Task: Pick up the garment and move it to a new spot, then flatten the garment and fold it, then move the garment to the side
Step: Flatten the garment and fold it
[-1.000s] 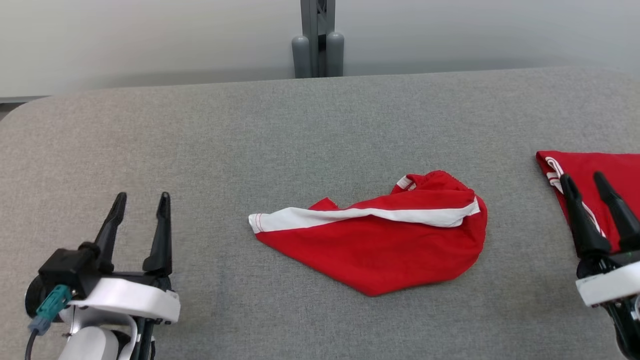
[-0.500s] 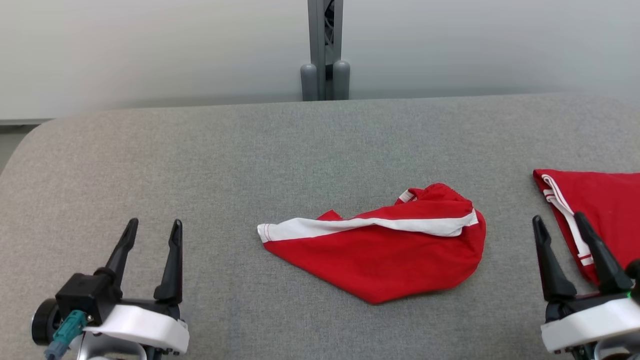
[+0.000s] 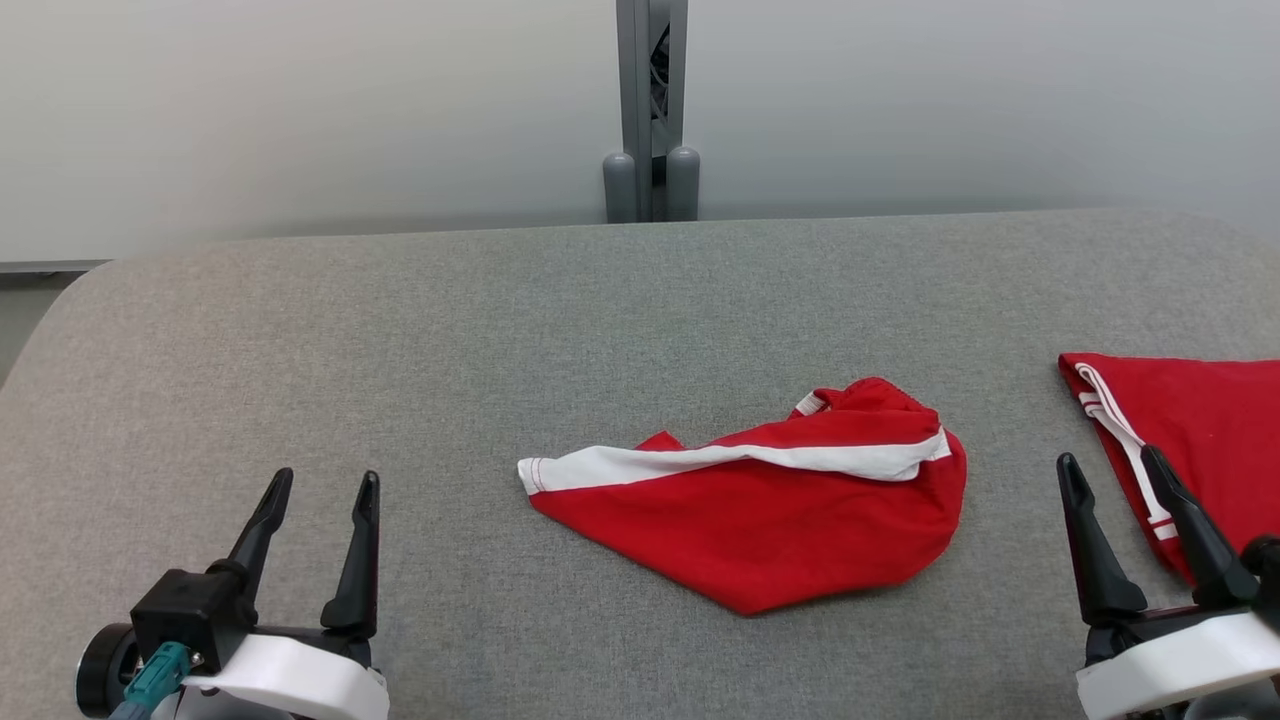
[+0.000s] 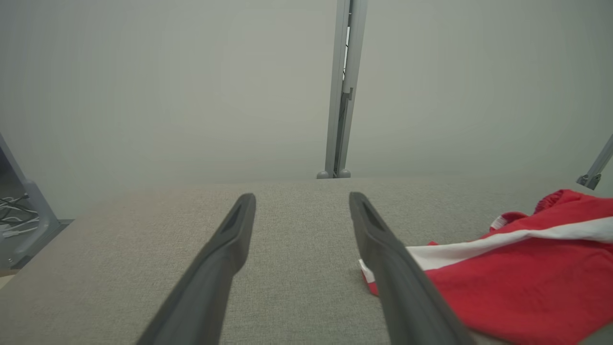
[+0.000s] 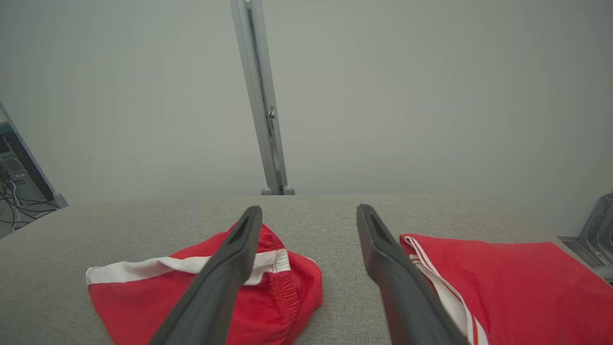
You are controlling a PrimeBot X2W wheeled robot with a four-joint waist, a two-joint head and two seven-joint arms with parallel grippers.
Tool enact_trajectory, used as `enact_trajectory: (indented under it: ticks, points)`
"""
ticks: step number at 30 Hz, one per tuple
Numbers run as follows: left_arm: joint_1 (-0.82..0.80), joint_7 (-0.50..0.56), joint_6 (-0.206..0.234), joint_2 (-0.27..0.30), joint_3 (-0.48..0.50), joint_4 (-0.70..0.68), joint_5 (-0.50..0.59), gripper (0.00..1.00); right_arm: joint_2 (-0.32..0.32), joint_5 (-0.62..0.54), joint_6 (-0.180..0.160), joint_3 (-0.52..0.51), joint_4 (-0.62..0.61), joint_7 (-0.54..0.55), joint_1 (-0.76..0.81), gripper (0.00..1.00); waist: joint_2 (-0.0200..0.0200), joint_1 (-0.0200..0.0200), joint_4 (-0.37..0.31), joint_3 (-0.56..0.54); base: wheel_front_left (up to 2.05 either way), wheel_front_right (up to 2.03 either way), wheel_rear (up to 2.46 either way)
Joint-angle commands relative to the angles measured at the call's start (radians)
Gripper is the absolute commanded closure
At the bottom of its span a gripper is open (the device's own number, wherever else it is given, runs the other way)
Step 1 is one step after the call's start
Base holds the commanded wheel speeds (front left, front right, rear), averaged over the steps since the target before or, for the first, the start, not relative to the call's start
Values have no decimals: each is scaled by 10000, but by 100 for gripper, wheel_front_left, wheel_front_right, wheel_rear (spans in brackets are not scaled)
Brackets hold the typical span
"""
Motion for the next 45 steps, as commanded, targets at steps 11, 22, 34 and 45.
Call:
enact_trajectory:
  ticks: [11, 22, 34, 45]
  points:
    - [-256, 181, -33, 108, -154, -49, -79, 0, 130, 71, 0, -37, -201, 204, 118, 0, 0, 0, 59, 71, 0, 0, 0]
    - [-2461, 2153, -1522, -265, -1210, 1523, -995, 0, 143, 254, 0, 493, -6, 150, -447, 0, 0, 0, -690, 855, 0, 0, 0]
    - [-4105, 2882, -2519, -659, -1253, 5282, -2107, 0, -9, 551, -2, 1078, 713, -257, -1116, 0, 0, 0, -1354, 1647, 0, 0, 0]
    - [-4769, 2476, -2912, -859, -1551, 6428, -2565, 100, -534, 1050, 0, 1764, 1163, -368, -1714, 0, 0, 0, -1185, 1805, 0, 0, 0]
